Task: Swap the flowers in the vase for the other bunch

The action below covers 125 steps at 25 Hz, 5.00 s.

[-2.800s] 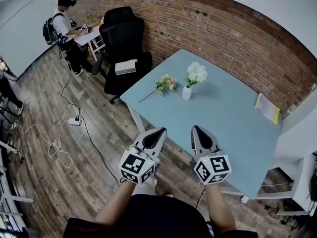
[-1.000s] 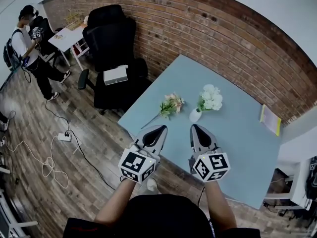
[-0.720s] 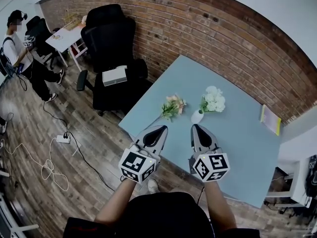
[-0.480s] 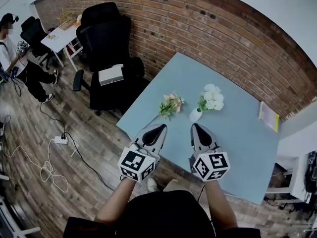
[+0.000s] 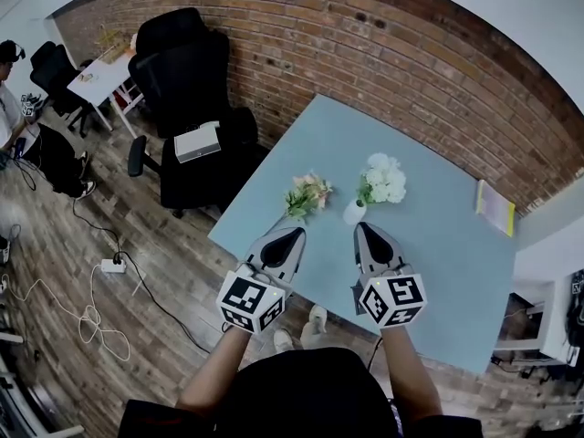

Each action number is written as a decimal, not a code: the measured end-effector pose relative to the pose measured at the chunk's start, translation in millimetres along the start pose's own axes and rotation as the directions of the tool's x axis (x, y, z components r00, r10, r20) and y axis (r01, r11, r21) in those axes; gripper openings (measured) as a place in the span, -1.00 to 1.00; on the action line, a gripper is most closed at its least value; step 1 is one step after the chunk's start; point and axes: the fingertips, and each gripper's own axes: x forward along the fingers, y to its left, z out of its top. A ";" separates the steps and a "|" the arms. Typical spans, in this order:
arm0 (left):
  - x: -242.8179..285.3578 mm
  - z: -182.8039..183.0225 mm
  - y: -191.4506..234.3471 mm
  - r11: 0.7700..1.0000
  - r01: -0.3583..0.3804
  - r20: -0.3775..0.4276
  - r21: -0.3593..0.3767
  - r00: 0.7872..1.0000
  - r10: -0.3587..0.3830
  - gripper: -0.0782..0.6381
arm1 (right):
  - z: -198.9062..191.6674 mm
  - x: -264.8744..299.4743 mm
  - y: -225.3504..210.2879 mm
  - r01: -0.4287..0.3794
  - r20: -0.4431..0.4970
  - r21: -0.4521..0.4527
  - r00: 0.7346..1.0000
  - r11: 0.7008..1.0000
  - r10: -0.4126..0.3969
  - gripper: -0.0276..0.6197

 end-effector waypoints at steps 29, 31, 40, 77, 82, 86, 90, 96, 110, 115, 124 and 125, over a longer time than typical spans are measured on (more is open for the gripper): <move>120.5 -16.7 1.3 1.000 0.027 -0.081 0.015 0.996 -0.026 -0.76 | -32.4 54.1 -94.7 -0.039 -0.066 0.062 0.997 0.997 0.043 -0.87; 124.9 -20.4 0.3 0.999 0.031 -0.089 0.014 0.996 -0.029 -0.76 | -36.3 54.9 -99.5 -0.035 -0.071 0.072 0.997 0.997 0.040 -0.87; 134.1 -31.9 -4.3 0.999 0.050 -0.115 0.007 0.992 -0.049 -0.76 | -48.8 56.1 -116.6 0.005 -0.091 0.095 0.996 0.995 0.003 -0.84; 160.2 -59.3 6.0 0.998 0.047 -0.175 -0.039 0.983 -0.053 -0.76 | -90.8 91.5 -150.0 0.050 -0.228 0.139 0.973 0.989 -0.018 -0.03; 162.3 -61.4 8.0 0.998 0.038 -0.182 -0.042 0.982 -0.045 -0.76 | -93.3 97.8 -150.8 0.041 -0.241 0.124 0.970 0.991 -0.010 0.00; 161.9 -64.6 12.0 0.999 0.028 -0.189 -0.045 0.981 -0.036 -0.76 | -97.7 102.5 -152.0 0.035 -0.253 0.121 0.967 0.992 -0.004 0.00; 160.9 -69.0 16.4 0.999 0.017 -0.199 -0.050 0.980 -0.027 -0.76 | -103.4 108.1 -152.1 0.025 -0.273 0.105 0.962 0.994 0.005 0.01; 161.2 -72.2 21.8 0.998 0.000 -0.205 -0.056 0.979 -0.012 -0.76 | -105.6 117.3 -151.6 0.001 -0.276 0.110 0.961 0.994 0.029 0.02; 160.4 -81.5 30.5 0.997 -0.033 -0.224 -0.071 0.975 0.016 -0.76 | -115.3 135.3 -147.5 -0.036 -0.309 0.090 0.949 0.995 0.063 0.02; 159.5 -84.5 34.4 0.996 -0.049 -0.225 -0.074 0.974 0.031 -0.76 | -116.6 142.6 -147.2 -0.046 -0.310 0.091 0.948 0.995 0.072 0.02; 157.0 -87.4 42.3 0.993 -0.076 -0.228 -0.089 0.972 0.055 -0.76 | -119.9 153.3 -147.3 -0.057 -0.320 0.086 0.944 0.995 0.081 0.02; 157.4 -87.8 42.2 0.993 -0.077 -0.228 -0.090 0.972 0.054 -0.76 | -120.5 154.1 -147.9 -0.057 -0.321 0.087 0.944 0.995 0.082 0.02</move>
